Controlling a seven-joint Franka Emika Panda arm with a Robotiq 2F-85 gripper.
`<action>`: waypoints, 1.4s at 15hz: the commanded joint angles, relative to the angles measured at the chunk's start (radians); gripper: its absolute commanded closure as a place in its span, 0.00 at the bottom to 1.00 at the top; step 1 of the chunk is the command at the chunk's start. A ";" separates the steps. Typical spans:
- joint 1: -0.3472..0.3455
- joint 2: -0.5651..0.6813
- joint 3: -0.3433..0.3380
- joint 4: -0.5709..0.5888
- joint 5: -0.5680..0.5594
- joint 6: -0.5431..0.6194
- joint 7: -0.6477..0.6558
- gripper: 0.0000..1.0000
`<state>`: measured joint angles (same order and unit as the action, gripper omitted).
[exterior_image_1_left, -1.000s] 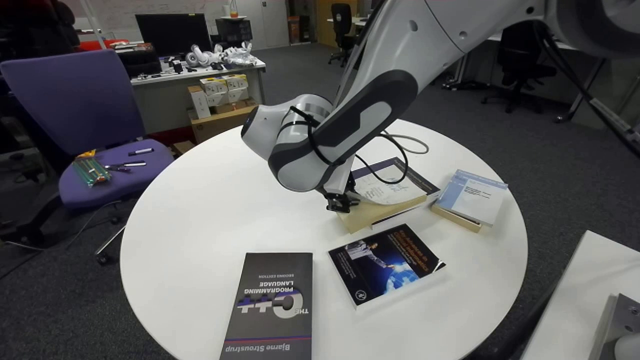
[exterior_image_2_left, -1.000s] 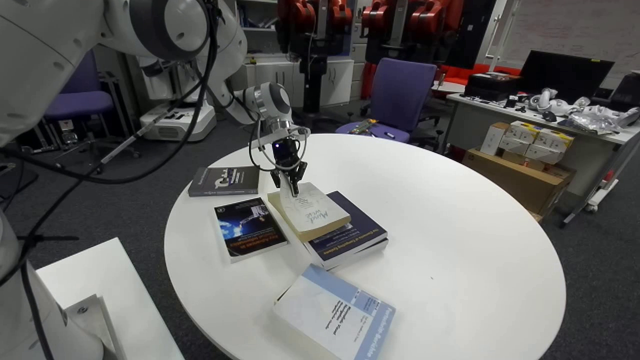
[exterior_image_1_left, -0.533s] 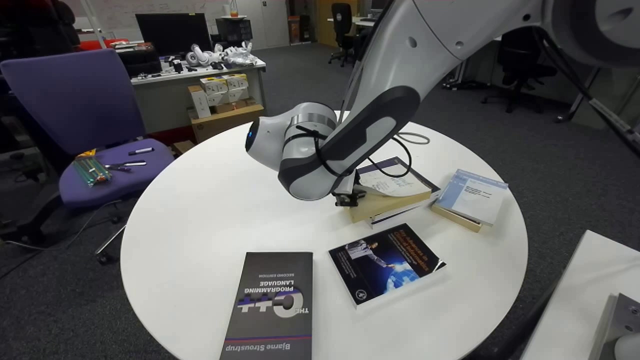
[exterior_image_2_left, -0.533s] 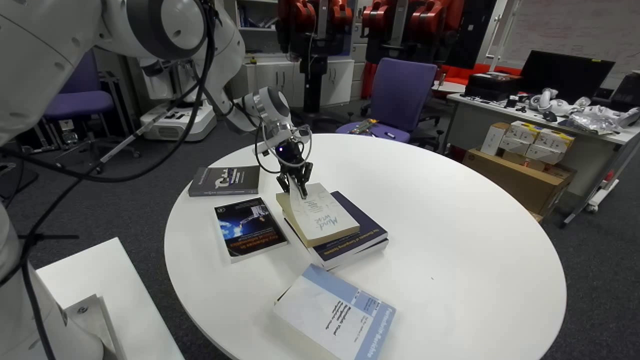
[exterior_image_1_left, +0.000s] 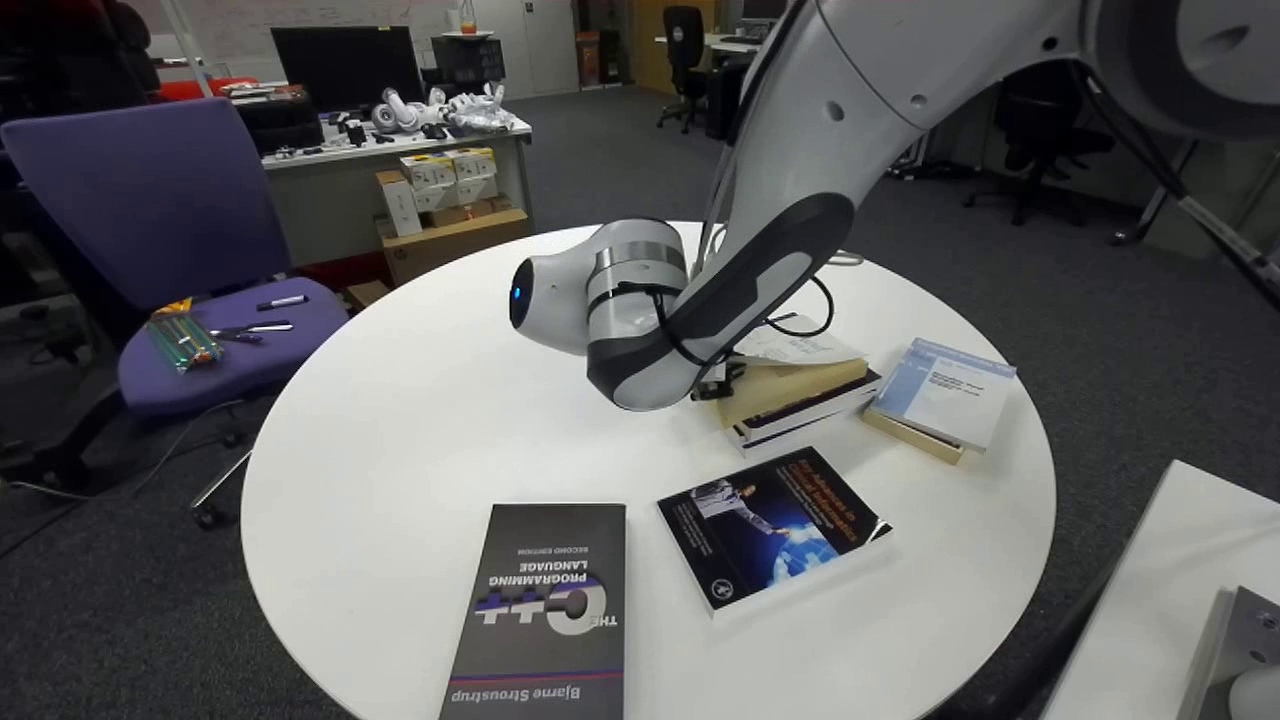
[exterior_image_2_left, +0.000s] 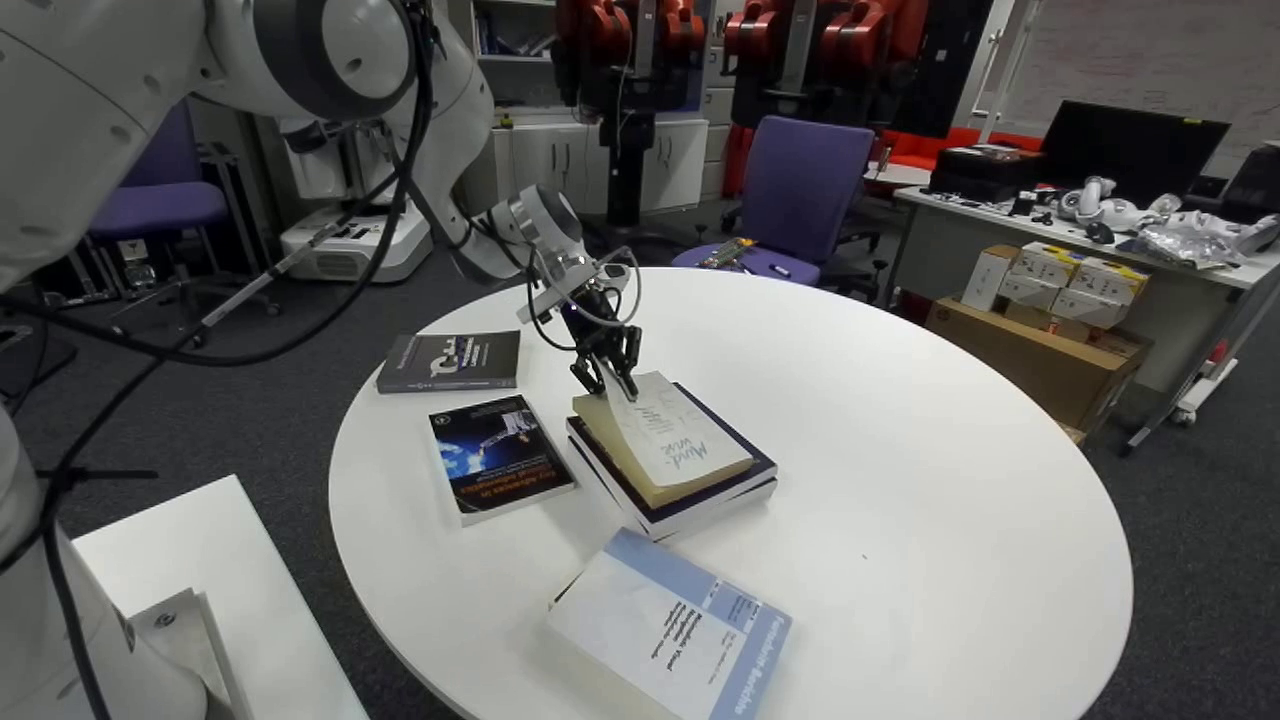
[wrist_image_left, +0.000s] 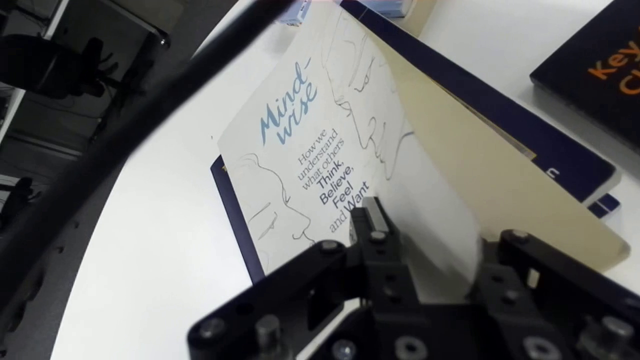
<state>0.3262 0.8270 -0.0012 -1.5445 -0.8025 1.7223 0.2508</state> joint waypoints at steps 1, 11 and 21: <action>-0.009 -0.006 -0.011 -0.043 -0.064 0.002 0.010 0.99; -0.031 -0.009 -0.001 -0.060 -0.133 -0.008 0.021 0.25; -0.100 -0.195 0.104 -0.122 0.053 0.147 -0.001 0.00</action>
<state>0.2515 0.7674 0.0631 -1.5732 -0.8201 1.7929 0.2549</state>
